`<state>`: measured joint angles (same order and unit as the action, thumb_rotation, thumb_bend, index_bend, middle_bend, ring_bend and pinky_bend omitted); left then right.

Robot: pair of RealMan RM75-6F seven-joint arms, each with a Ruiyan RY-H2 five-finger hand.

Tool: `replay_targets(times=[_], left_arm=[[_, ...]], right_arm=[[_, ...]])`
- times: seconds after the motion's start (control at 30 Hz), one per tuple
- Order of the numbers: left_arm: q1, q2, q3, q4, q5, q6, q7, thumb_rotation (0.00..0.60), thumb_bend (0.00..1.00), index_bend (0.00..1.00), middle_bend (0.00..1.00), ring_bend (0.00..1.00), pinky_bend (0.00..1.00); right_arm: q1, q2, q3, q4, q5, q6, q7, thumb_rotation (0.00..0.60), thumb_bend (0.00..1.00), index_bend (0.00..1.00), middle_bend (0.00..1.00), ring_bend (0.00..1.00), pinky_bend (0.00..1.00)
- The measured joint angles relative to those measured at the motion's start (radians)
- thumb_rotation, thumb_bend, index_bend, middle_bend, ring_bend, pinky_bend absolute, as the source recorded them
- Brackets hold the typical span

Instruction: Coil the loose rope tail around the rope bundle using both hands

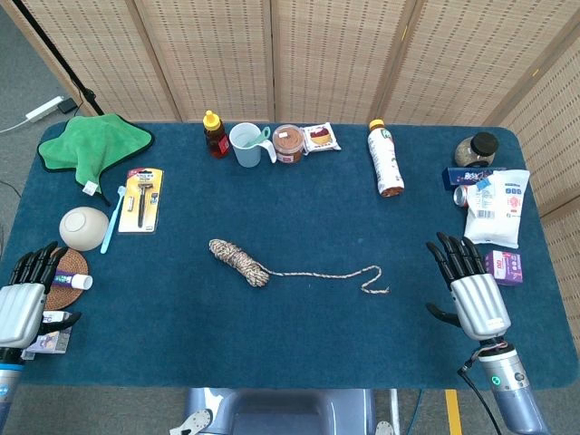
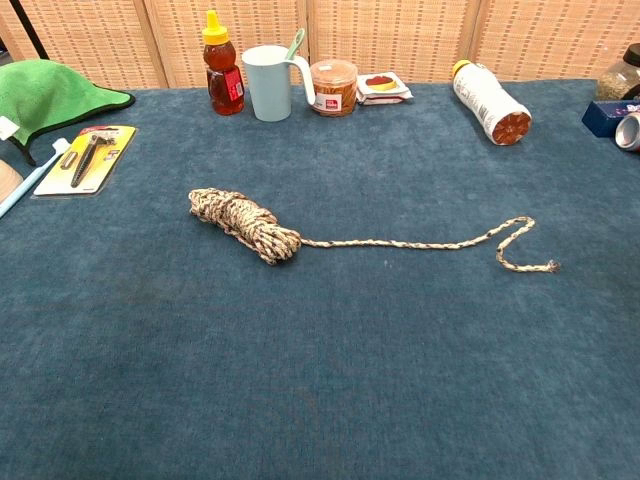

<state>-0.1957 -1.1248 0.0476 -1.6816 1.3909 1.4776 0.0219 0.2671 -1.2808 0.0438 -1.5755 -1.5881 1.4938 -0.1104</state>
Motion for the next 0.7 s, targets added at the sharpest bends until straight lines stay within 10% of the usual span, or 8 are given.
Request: replay_targets(times=[0.7], left_arm=[[0.03,-0.006,-0.018,-0.016,0.075,-0.008,0.041,0.6,0.11,0.0,0.0,0.0,0.0]], right_arm=[[0.14,-0.048,0.039,-0.052,0.027,-0.251,0.093,0.6,0.0,0.07,0.0,0.0,0.0]])
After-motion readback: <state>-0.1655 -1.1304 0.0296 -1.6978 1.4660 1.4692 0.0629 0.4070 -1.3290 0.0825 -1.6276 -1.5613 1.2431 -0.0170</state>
